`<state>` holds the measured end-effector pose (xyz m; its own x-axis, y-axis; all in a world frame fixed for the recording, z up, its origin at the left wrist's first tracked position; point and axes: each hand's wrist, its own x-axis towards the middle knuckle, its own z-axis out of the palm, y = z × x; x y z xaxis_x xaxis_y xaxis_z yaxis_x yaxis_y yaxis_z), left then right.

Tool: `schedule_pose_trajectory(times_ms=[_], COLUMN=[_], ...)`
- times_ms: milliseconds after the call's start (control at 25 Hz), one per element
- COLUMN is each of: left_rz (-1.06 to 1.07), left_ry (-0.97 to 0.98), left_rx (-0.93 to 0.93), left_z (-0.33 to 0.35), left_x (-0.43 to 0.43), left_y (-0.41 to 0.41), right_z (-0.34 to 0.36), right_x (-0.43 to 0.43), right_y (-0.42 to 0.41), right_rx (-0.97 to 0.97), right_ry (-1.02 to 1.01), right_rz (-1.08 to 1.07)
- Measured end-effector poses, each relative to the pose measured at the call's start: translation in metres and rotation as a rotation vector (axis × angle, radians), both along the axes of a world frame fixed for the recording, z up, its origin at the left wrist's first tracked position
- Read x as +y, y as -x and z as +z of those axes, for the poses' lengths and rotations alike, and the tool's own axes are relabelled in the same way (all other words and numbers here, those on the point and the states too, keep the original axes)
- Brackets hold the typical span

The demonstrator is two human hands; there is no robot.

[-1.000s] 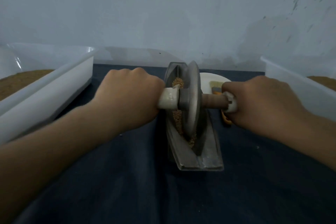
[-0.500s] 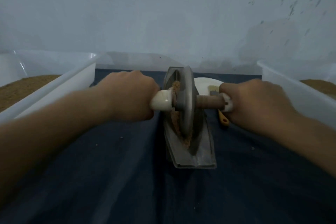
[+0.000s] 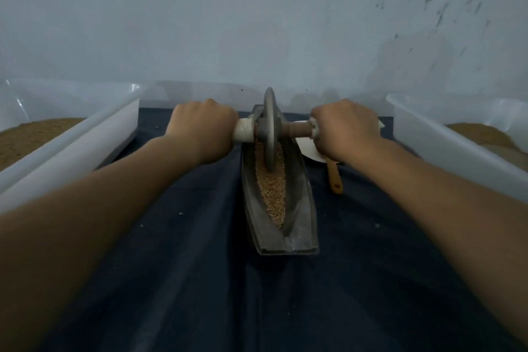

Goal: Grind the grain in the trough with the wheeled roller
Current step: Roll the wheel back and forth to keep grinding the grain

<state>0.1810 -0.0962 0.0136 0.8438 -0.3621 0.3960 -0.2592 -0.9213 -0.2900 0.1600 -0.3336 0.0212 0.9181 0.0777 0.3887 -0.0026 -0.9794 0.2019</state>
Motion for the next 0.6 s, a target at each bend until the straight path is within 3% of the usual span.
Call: schedule_pose_trajectory(times_ms=[200,320,480,600], left_rz=[-0.237,-0.204,-0.006,0.006], left_ry=[-0.053,-0.130,-0.097,-0.121], left_rx=[0.087,0.054,-0.034,-0.011], left_z=[0.009,0.009,0.010,0.022], left_x=[0.028,0.017,-0.012,-0.025], left_y=[0.050,0.042,-0.002,-0.014], right_z=[-0.002,-0.003,-0.014,-0.019], right_x=[-0.026,-0.024,-0.006,-0.004], right_y=[0.067,0.059,-0.005,-0.018], right_rx=[0.134,0.254,-0.012,-0.036], right_ry=[-0.023,-0.065,-0.050,-0.123], right_rz=[0.129,0.082,0.028,-0.017])
